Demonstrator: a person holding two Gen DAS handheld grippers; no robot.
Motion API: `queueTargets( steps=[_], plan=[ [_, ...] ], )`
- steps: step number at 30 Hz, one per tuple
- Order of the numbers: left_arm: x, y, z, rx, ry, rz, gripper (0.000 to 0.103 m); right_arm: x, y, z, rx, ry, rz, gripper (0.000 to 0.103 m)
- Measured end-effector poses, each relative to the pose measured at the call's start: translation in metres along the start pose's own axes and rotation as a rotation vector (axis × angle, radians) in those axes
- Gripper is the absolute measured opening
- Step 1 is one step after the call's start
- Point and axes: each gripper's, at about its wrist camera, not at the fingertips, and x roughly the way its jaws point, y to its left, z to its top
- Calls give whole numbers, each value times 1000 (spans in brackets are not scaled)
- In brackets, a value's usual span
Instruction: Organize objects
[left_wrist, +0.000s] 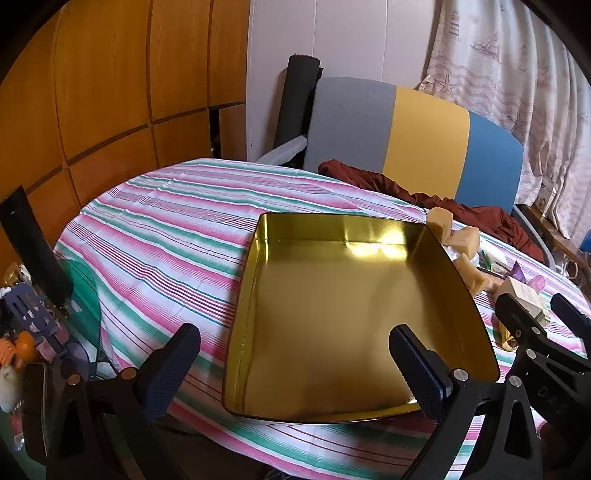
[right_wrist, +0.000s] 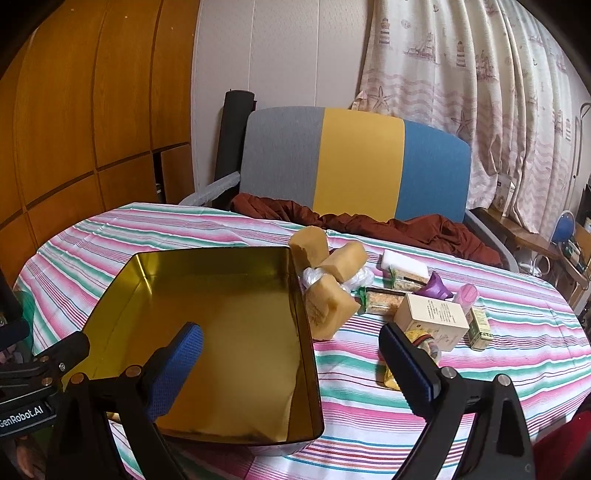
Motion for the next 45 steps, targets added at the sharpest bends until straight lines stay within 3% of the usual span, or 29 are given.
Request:
queueTargets(
  steps=[12,18,24,28,32,45],
  plan=[
    [6,-5,-2,19,24,-39,103,6,-4,-2,4,5,-2,98],
    [8,-14,5,40,52,-154,103,4,-29,-5,38,4,-21,98],
    [4,-45,14,153,10,-232,103,2,-88,-18,127,44,-121,98],
    [10,-77,27,239,44,-346,103,-1,-129,-24,186,72,-200,98],
    [17,-116,40,327,43,-375,103,-1,-163,-31,242,109,-246,98],
    [95,-225,63,626,215,-462,103,-1,-198,-42,308,159,-230,98]
  ],
)
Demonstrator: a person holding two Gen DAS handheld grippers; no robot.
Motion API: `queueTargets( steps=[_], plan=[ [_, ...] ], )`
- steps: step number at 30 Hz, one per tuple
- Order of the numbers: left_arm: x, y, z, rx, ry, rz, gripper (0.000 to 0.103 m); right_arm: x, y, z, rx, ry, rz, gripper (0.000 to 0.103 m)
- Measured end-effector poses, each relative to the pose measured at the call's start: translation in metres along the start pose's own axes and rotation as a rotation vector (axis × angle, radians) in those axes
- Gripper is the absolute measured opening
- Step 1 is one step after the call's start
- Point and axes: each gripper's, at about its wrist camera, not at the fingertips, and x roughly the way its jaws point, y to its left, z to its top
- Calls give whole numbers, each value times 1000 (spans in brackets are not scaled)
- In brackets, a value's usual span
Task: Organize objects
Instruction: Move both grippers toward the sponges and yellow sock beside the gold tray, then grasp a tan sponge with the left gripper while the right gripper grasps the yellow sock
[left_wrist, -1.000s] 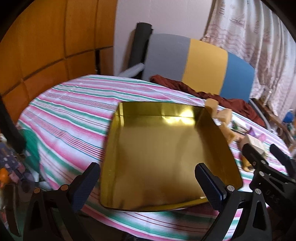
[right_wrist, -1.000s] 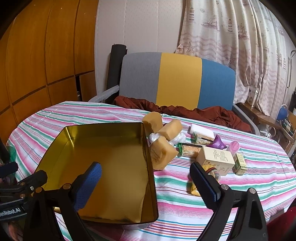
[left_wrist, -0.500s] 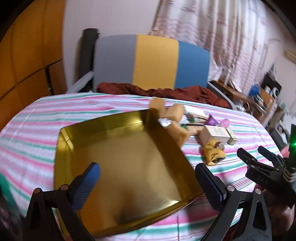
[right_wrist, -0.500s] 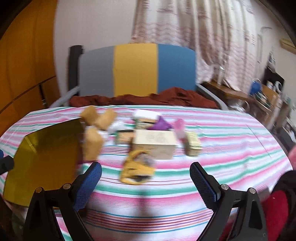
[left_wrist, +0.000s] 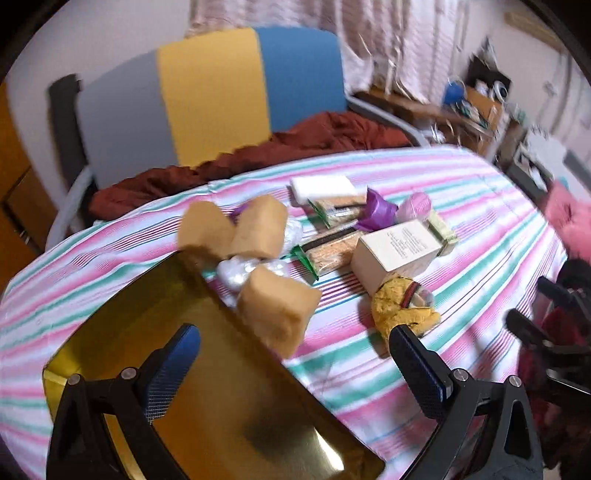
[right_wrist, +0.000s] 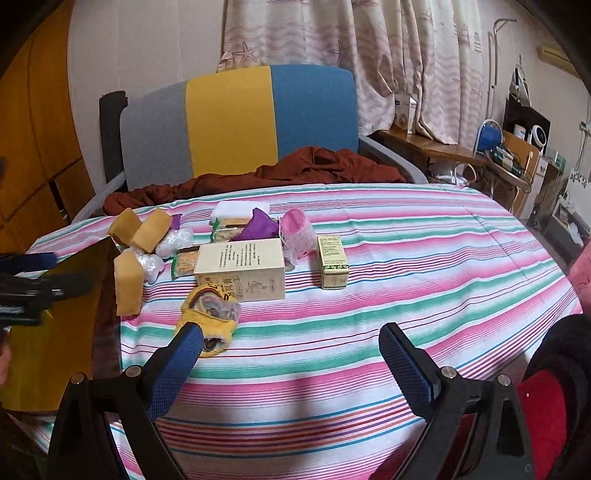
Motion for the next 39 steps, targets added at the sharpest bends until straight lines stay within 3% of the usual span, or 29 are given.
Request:
queueTargets(
  steps=[6,11,14,16,22,24,25,26,28,31,35,39],
  plan=[
    [52,16,20,9,122,13,102,11,-4,0,11,27,27,98],
    [76,10,23,58,178,33,95,19,-8,1,18,46,33,98],
    [82,8,21,82,166,86,94,25,-9,1,20,63,33,98],
    [82,11,17,77,153,104,86,27,-7,1,16,69,29,98],
    [70,23,16,15,103,80,71,35,4,3,-6,86,38,98],
    [65,25,18,5,72,77,63,39,6,4,2,100,53,98],
    [58,23,18,17,35,77,50,41,7,4,5,104,61,98],
    [51,20,19,23,16,70,45,44,9,4,5,108,63,98],
    [44,18,20,26,-18,37,45,51,14,3,3,129,76,98],
    [49,18,14,22,3,-60,36,63,22,1,0,167,105,95],
    [46,15,6,-10,4,-164,31,76,31,4,18,193,154,94],
    [29,10,-3,-58,-30,-204,31,96,44,10,6,212,173,87]
  ],
)
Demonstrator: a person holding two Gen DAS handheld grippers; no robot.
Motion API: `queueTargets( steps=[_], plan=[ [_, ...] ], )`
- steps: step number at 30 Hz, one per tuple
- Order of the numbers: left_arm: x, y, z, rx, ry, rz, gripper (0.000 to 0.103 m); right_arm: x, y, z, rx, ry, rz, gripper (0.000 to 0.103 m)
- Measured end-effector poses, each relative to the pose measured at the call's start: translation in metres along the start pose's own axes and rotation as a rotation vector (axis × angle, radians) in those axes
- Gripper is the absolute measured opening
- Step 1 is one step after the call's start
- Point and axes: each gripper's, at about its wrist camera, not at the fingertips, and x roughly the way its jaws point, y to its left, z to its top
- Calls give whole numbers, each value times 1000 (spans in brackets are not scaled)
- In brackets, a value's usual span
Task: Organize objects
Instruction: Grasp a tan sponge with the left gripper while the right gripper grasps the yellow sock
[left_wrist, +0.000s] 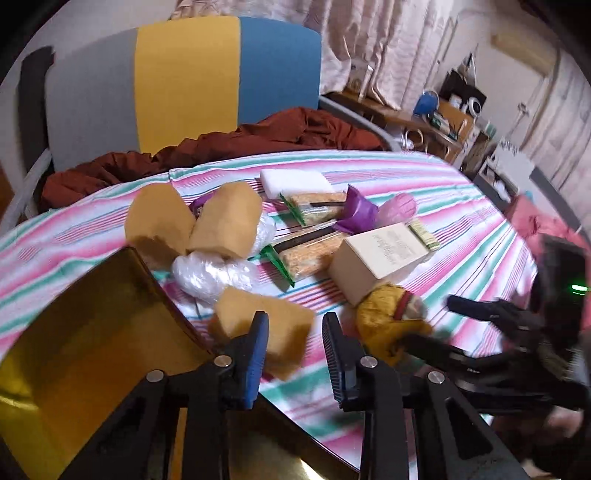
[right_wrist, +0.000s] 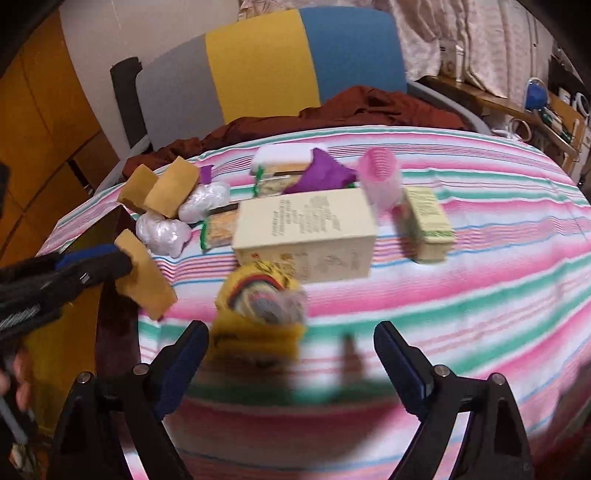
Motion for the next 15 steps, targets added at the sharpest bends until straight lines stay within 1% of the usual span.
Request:
queueTargets(
  steps=[1,2,3,4,6,7,8,10,11,12,13,14,15],
  plan=[
    [-6,-2,-3,-1,-15,0,31,7,1,3,0,17,5,80],
    [-10,-4,-6,-3,-24,0,30,14,1,4,1,33,21,64],
    [-13,-3,-8,-5,-30,2,30,19,1,3,3,46,32,54],
    [-16,-4,-10,-7,-36,1,29,22,1,2,11,56,56,47],
    [-19,-7,-13,3,-45,11,28,22,2,0,7,53,61,44],
    [-19,-9,-14,9,-46,18,28,18,2,-2,-2,45,60,38],
    [-19,-9,-14,9,-42,11,29,13,2,-4,-4,36,59,35],
    [-16,-11,-14,14,-31,21,29,8,-1,-8,-3,34,49,34],
    [-14,-12,-13,24,-25,34,32,6,-4,-9,1,34,50,34],
    [-14,-12,-12,31,-28,63,37,5,-7,-10,6,36,53,34],
    [-15,-13,-10,34,-34,106,58,4,-9,-11,11,39,56,34],
    [-16,-14,-8,38,-34,147,87,4,-10,-11,13,40,57,34],
    [-16,-14,-6,46,-32,191,96,2,-10,-11,8,39,56,34]
  ],
)
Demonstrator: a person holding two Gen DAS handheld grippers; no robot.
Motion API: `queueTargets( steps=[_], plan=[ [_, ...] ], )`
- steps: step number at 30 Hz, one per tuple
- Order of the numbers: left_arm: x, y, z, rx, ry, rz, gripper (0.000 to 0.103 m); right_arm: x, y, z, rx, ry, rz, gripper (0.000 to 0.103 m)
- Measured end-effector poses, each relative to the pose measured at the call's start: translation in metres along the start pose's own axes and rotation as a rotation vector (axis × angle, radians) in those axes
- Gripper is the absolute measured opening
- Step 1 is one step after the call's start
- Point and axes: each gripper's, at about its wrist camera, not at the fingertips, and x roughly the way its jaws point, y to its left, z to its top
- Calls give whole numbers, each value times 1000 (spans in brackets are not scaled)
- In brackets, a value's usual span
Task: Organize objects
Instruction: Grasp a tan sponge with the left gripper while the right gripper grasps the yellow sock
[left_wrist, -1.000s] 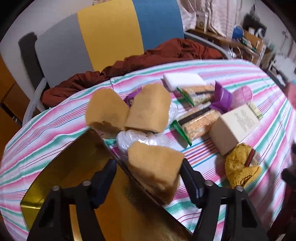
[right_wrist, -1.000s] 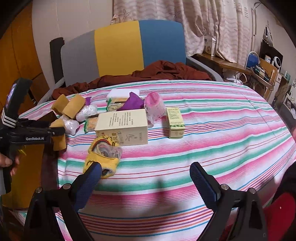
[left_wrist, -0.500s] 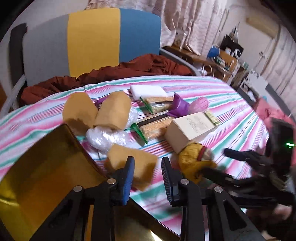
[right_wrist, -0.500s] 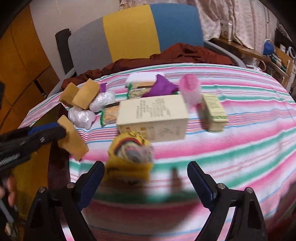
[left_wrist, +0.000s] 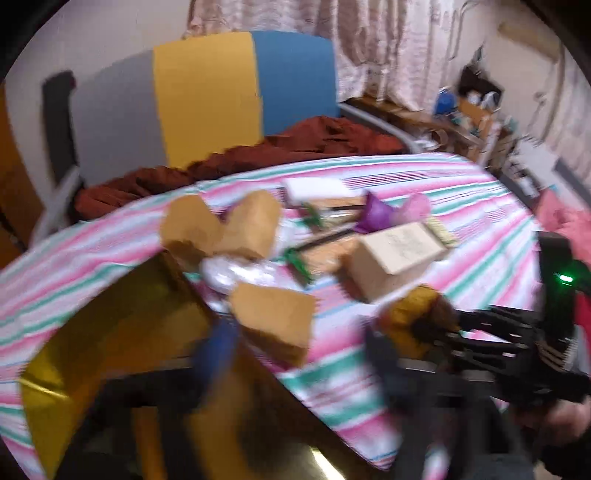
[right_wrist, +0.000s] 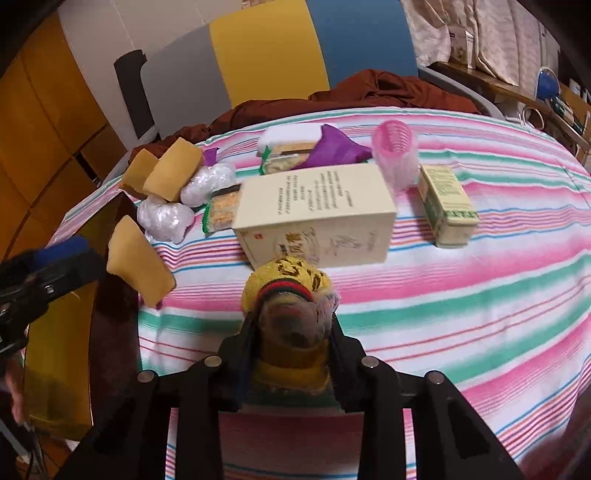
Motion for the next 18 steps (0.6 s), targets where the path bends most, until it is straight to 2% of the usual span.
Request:
queueTargets(
  steps=[1,4,7,9,11,12,13,14,18],
  plan=[
    [-1,0,3,15,-5,28,100,0,1,1,-8,-4,-1,34],
    [6,-2,10,78,31,36,100,2,2,2,-20,-6,-1,34],
    [30,-9,14,161,120,69,99,2,-2,1,-12,-7,14,34],
    [47,-10,17,199,175,100,95,3,-3,1,-11,-6,22,35],
    [55,-11,16,213,200,99,75,3,-4,1,-20,-6,25,35],
    [57,-11,16,228,198,118,73,4,-4,1,-24,-7,25,35],
    [57,-12,15,250,190,120,64,4,-4,1,-31,-9,25,35],
    [58,-13,15,255,201,82,53,4,-3,2,-33,-10,24,35],
    [52,-19,8,267,163,58,48,2,-3,0,-40,-26,28,35]
  ],
)
